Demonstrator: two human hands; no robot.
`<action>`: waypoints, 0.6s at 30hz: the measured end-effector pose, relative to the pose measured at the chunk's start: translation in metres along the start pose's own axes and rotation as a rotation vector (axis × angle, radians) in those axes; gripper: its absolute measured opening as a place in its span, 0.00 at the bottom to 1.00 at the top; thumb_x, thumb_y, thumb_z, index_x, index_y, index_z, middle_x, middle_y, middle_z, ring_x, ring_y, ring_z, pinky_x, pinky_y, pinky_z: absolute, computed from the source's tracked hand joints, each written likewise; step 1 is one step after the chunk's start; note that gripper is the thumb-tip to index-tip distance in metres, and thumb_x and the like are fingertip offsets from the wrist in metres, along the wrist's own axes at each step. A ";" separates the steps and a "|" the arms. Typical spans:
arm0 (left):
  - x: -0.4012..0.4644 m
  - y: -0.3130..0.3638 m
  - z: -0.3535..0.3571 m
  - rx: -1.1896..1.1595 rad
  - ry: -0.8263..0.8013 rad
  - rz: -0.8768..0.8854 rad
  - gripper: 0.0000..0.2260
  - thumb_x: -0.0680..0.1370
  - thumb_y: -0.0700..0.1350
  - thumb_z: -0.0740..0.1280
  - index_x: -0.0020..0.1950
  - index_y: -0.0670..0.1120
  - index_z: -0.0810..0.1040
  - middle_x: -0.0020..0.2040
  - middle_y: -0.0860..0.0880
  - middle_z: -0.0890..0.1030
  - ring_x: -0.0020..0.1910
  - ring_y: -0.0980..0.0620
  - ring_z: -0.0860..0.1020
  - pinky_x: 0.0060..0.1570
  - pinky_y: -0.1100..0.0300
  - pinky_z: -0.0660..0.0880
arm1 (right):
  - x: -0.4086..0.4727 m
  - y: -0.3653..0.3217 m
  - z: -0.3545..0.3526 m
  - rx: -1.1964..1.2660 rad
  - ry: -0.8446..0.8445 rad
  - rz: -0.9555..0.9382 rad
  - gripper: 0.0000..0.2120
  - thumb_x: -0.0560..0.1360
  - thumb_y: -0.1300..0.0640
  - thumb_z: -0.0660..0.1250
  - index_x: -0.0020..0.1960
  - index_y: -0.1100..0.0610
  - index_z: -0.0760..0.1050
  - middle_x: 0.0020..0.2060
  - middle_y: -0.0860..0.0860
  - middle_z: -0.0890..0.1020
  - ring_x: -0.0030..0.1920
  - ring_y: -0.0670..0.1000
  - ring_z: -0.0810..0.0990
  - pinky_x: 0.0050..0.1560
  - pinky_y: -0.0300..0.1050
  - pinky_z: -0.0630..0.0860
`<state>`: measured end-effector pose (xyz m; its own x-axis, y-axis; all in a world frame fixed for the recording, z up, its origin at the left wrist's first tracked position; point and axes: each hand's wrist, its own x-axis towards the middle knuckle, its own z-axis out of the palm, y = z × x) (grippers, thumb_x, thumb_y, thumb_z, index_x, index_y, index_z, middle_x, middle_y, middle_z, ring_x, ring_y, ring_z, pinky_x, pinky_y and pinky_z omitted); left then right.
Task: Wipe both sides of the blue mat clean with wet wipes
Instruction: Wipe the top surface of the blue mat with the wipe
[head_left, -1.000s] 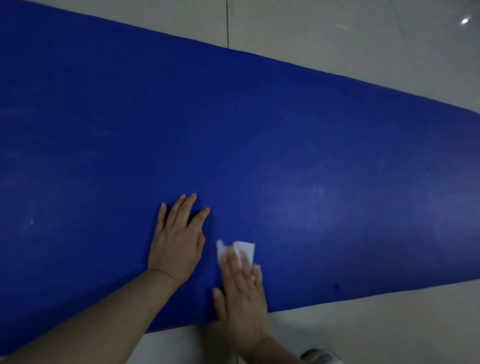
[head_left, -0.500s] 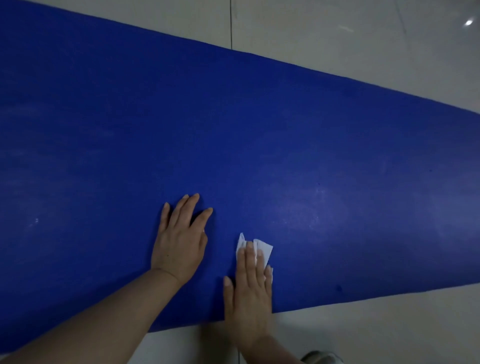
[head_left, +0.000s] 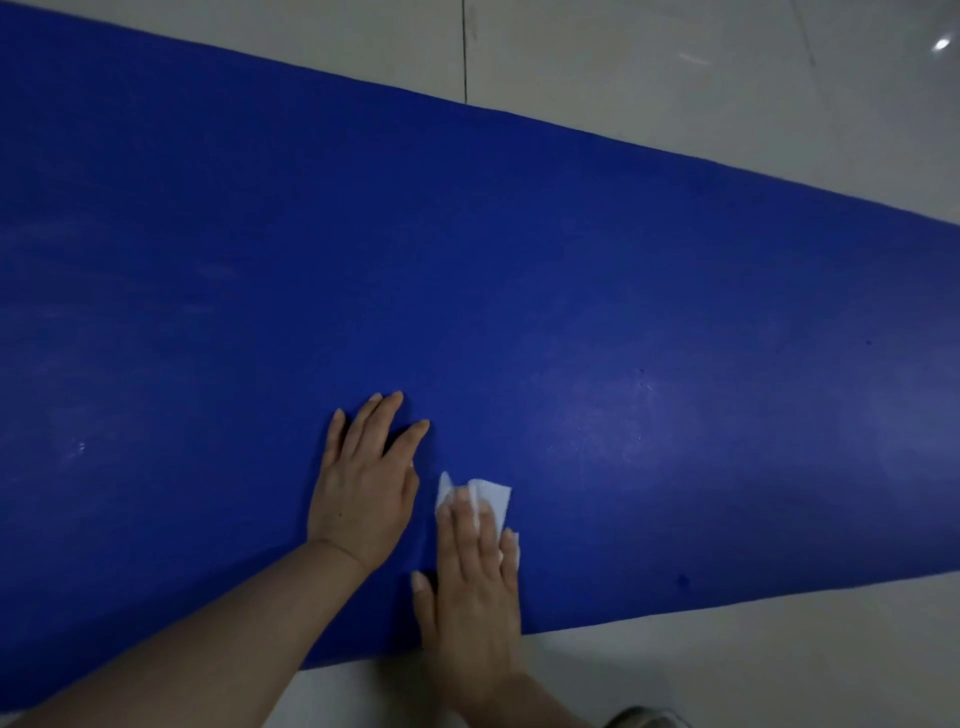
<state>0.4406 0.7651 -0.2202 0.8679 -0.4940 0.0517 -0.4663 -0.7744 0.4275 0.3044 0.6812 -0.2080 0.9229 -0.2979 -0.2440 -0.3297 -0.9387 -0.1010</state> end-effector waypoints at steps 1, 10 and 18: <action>0.000 0.000 0.000 -0.005 -0.002 -0.001 0.23 0.70 0.36 0.72 0.65 0.45 0.77 0.70 0.41 0.71 0.72 0.44 0.65 0.72 0.43 0.55 | -0.005 -0.006 0.004 -0.025 -0.006 -0.074 0.38 0.72 0.41 0.55 0.77 0.57 0.54 0.77 0.53 0.53 0.76 0.53 0.54 0.71 0.54 0.48; 0.001 -0.001 0.000 -0.035 -0.004 -0.007 0.22 0.71 0.36 0.71 0.65 0.45 0.77 0.70 0.41 0.71 0.72 0.44 0.64 0.72 0.42 0.56 | -0.015 -0.010 0.004 -0.019 -0.028 -0.247 0.40 0.71 0.40 0.56 0.78 0.55 0.49 0.76 0.50 0.54 0.74 0.50 0.58 0.71 0.50 0.52; 0.000 -0.001 -0.002 -0.032 -0.021 -0.003 0.22 0.71 0.36 0.71 0.65 0.45 0.77 0.71 0.41 0.70 0.72 0.44 0.65 0.72 0.43 0.56 | -0.006 -0.001 -0.001 0.035 -0.056 -0.131 0.38 0.73 0.42 0.55 0.78 0.54 0.50 0.77 0.50 0.53 0.75 0.50 0.56 0.70 0.51 0.52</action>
<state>0.4414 0.7667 -0.2193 0.8653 -0.5002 0.0318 -0.4579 -0.7632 0.4559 0.2995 0.6841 -0.2051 0.9463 -0.1621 -0.2798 -0.2148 -0.9619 -0.1690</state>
